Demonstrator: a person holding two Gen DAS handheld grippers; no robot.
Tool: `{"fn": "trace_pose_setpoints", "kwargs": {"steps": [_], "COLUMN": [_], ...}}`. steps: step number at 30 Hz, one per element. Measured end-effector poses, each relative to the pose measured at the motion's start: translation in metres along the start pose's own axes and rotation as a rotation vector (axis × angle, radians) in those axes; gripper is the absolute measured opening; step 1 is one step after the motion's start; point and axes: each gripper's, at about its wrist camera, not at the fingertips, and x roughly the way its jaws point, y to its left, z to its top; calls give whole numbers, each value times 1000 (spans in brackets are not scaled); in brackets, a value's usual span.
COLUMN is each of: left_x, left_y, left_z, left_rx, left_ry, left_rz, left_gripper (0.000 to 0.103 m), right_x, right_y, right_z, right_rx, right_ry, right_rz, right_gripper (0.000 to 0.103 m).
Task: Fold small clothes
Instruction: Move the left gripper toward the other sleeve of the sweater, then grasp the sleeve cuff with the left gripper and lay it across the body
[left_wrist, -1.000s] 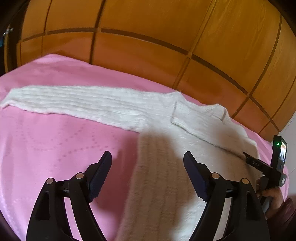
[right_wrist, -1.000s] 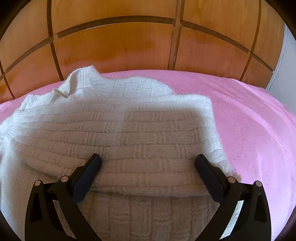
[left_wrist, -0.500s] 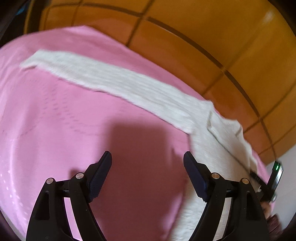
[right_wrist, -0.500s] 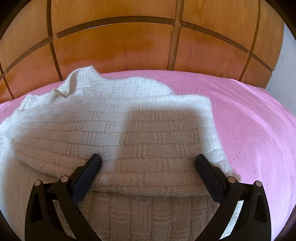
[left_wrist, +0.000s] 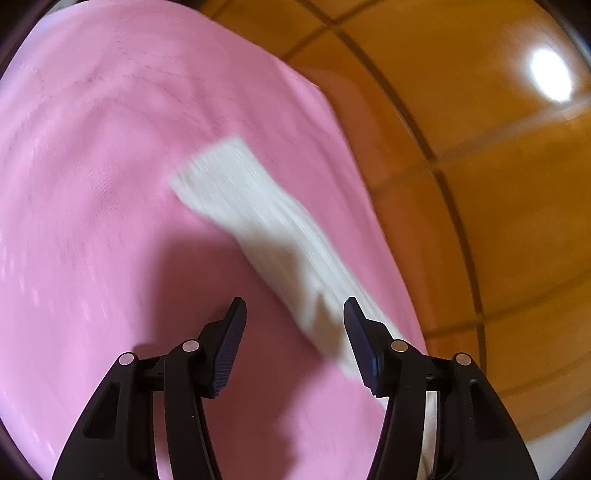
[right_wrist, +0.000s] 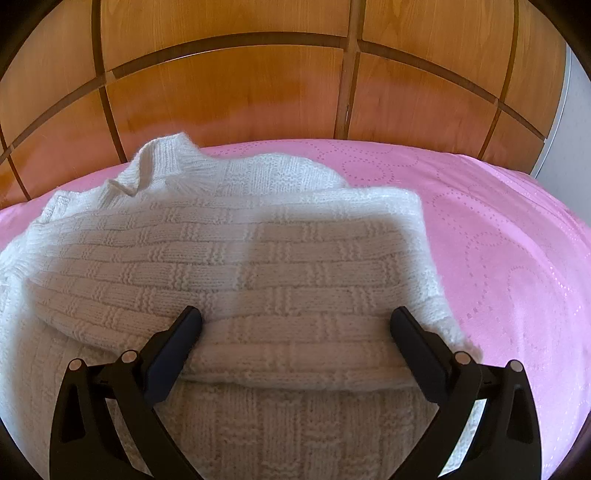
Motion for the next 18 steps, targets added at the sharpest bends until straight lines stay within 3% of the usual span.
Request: {"fn": "trace_pose_setpoints", "kwargs": {"steps": [1,4,8,11,15,18], "left_x": [5,17,27,25,10,4], "left_y": [0,5,0,-11,-48,-95], "left_z": [6,24,35,32,10,-25], "left_rx": [-7,-17,-2,36,161,293], "left_ry": [1,-21,-33,-24,-22,5], "left_rz": [-5,49,100,89,-12,-97], "left_gripper": [54,40,11,6,7,7], "right_x": [0,0,0,0,0,0], "right_y": [0,0,0,0,1,2], "right_z": [0,0,0,0,-2,-2], "right_rx": [0,0,1,2,1,-2], "right_ry": [0,0,1,1,-1,-2], "right_rz": [0,0,1,0,-3,-4], "right_gripper": [101,101,101,101,101,101]}}
